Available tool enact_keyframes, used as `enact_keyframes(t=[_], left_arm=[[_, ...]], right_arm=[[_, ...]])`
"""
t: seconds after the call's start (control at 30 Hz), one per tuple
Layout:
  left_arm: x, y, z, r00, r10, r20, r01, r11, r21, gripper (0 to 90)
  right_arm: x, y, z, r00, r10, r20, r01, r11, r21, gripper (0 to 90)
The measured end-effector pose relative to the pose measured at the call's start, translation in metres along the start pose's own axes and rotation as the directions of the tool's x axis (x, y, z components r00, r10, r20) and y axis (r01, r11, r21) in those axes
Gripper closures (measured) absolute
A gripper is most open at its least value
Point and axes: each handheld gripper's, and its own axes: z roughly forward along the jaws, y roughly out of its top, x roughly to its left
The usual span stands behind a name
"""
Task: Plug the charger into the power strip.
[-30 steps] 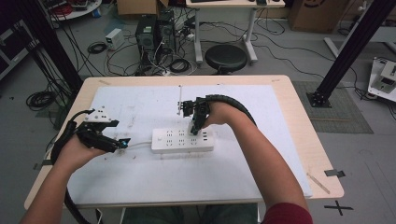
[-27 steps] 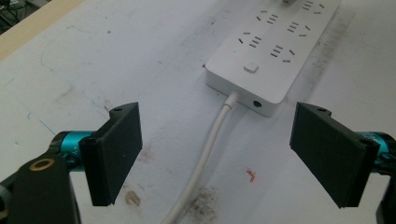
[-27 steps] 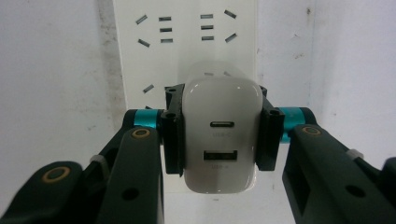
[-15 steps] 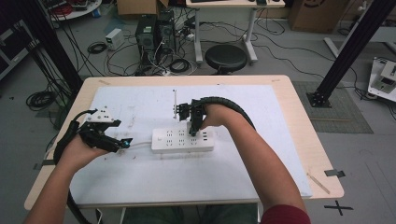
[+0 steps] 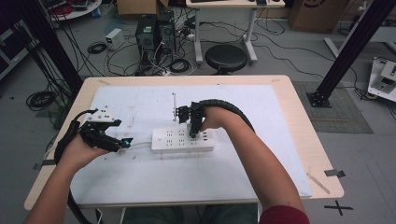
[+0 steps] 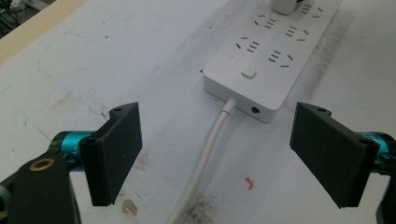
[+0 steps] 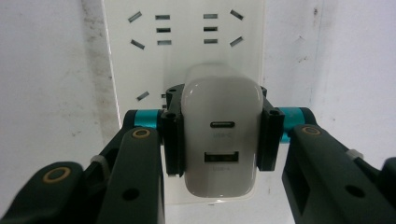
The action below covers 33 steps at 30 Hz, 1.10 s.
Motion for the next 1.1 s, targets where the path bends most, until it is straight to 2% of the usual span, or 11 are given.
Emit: enact_keyframes(t=[0.07,0.2,0.6,0.67,0.8,0.87,0.93,0.97,1.0,1.07,1.1], left_arm=[[0.000,0.000,0.001,1.0000,0.003,0.002,-0.003,1.0000,0.000,16.9],[-0.003,0.000,0.002,1.0000,0.000,0.005,0.000,1.0000,-0.002,16.9],[-0.001,-0.003,-0.002,1.0000,-0.002,0.008,0.002,0.9999,-0.013,16.9],[0.001,-0.004,-0.003,1.0000,-0.001,0.000,0.001,1.0000,-0.009,16.9],[0.002,-0.003,-0.003,0.9999,0.010,-0.006,-0.010,0.9999,-0.010,16.9],[0.003,-0.002,-0.002,0.9998,0.018,-0.004,-0.018,0.9997,-0.014,16.9],[0.004,-0.001,-0.002,0.9998,0.017,-0.001,-0.017,0.9996,-0.024,16.9],[0.004,-0.001,-0.002,0.9998,0.017,-0.001,-0.017,0.9996,-0.024,16.9],[0.005,0.000,-0.002,0.9997,0.025,0.000,-0.025,0.9993,-0.026,16.9],[0.005,0.001,-0.001,0.9997,0.025,0.000,-0.025,0.9993,-0.028,16.9],[0.005,0.003,0.000,0.9996,0.029,0.003,-0.029,0.9993,-0.024,16.9]], right_arm=[[0.003,0.005,0.002,0.9997,-0.013,0.020,0.012,1.000,0.029,63.9],[-0.003,0.002,0.003,0.9996,0.019,-0.019,-0.019,1.000,0.002,63.9],[-0.008,-0.002,0.003,0.9992,0.005,-0.041,-0.006,0.999,-0.032,62.7],[-0.009,-0.004,0.001,0.9997,0.016,-0.020,-0.017,0.999,-0.047,48.4],[-0.012,-0.014,-0.011,0.9958,0.089,-0.021,-0.091,0.989,-0.113,39.8],[-0.011,-0.020,-0.016,0.9924,0.114,-0.047,-0.120,0.981,-0.154,39.5],[-0.008,-0.029,-0.021,0.9900,0.138,-0.031,-0.141,0.968,-0.207,34.9],[-0.008,-0.029,-0.021,0.9900,0.138,-0.031,-0.141,0.968,-0.207,34.9],[-0.004,-0.044,-0.028,0.9820,0.179,-0.060,-0.189,0.938,-0.291,30.9],[-0.003,-0.047,-0.028,0.9804,0.185,-0.068,-0.197,0.934,-0.298,30.5],[0.001,-0.058,-0.033,0.9746,0.210,-0.077,-0.224,0.915,-0.337,27.2]])
